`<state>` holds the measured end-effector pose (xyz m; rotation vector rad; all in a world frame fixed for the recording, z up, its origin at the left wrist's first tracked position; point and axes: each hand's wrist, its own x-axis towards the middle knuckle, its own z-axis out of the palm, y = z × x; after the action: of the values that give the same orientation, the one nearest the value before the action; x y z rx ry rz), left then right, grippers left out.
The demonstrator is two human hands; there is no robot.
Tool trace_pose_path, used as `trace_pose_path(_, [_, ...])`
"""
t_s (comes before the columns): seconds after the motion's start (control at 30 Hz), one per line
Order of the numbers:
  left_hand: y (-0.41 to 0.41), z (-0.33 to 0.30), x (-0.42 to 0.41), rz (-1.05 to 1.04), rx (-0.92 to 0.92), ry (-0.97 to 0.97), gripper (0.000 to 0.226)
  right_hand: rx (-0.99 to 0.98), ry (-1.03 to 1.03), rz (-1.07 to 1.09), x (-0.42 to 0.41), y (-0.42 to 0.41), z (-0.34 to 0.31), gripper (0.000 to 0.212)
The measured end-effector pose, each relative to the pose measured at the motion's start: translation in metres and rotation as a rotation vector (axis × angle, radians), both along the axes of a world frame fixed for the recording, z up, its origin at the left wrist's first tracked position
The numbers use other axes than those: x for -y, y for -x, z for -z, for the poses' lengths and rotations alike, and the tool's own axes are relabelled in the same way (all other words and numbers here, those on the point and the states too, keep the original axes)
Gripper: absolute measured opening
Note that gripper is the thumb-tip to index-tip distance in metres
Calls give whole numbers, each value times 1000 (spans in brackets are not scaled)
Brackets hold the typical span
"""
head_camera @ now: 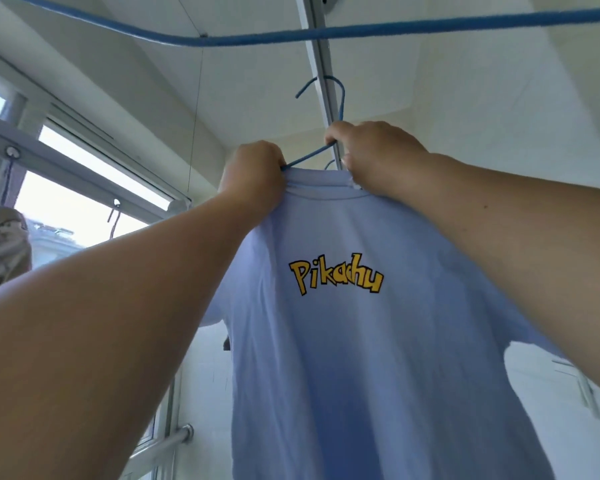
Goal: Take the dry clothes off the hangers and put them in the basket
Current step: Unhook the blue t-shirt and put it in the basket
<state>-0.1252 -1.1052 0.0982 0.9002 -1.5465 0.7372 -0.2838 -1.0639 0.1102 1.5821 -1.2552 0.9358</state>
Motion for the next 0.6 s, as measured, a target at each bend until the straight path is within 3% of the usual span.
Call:
trace_pose_path(0.37, [-13,-15,-5,-44,-139,-165,32,5,72,33,-14,1,-4,26])
trace_pose_path(0.6, [-20,-2,-4,-28,-120,-181,27,31,-11,-107,-12,6,8,49])
